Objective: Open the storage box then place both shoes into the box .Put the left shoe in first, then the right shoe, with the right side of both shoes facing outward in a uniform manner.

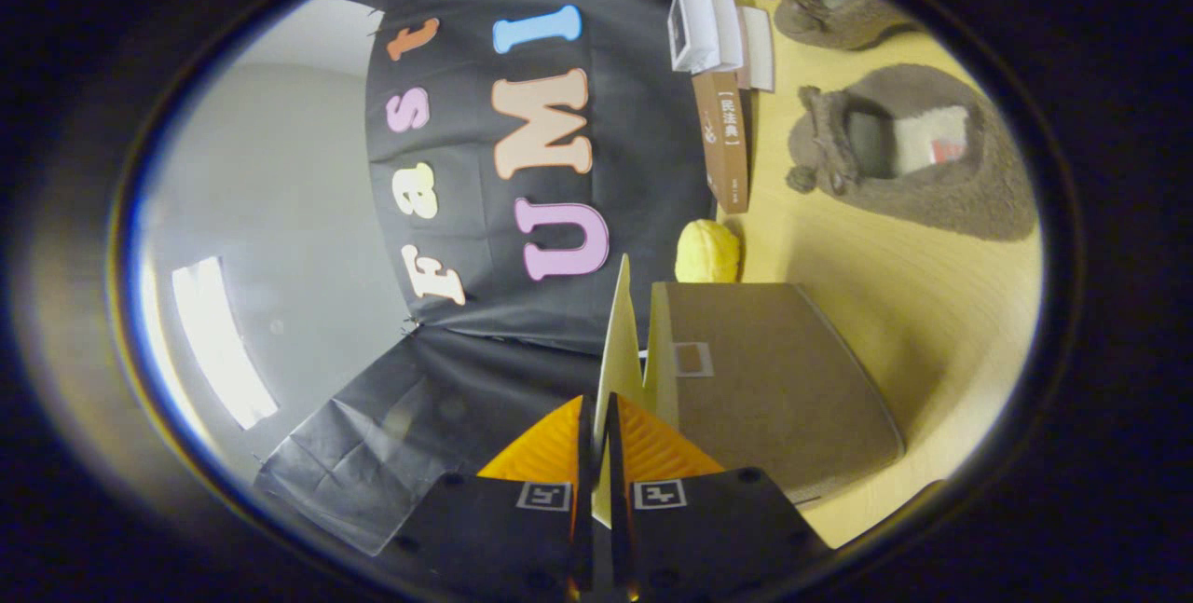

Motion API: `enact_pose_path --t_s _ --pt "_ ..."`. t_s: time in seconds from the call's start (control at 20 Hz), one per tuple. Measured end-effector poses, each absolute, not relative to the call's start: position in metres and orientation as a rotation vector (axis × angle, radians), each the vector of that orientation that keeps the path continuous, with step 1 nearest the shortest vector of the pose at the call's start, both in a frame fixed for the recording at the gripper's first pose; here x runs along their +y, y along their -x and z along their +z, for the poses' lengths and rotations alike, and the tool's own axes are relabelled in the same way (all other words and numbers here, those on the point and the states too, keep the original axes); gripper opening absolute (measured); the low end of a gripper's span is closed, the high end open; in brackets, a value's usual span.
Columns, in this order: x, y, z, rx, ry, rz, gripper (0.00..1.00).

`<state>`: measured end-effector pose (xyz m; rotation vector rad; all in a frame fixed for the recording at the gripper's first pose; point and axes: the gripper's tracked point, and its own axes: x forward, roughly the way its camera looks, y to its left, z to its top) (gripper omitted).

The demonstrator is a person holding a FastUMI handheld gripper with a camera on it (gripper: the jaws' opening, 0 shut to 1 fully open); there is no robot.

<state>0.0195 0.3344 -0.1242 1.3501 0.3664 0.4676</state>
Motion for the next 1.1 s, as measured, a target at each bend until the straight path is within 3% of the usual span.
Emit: enact_pose_path --t_s 0.7,1.1 --pt "0.442 -0.008 0.0 0.22 -0.807 0.625 0.12" --pt "0.557 0.003 0.009 0.319 -0.731 0.714 0.12"
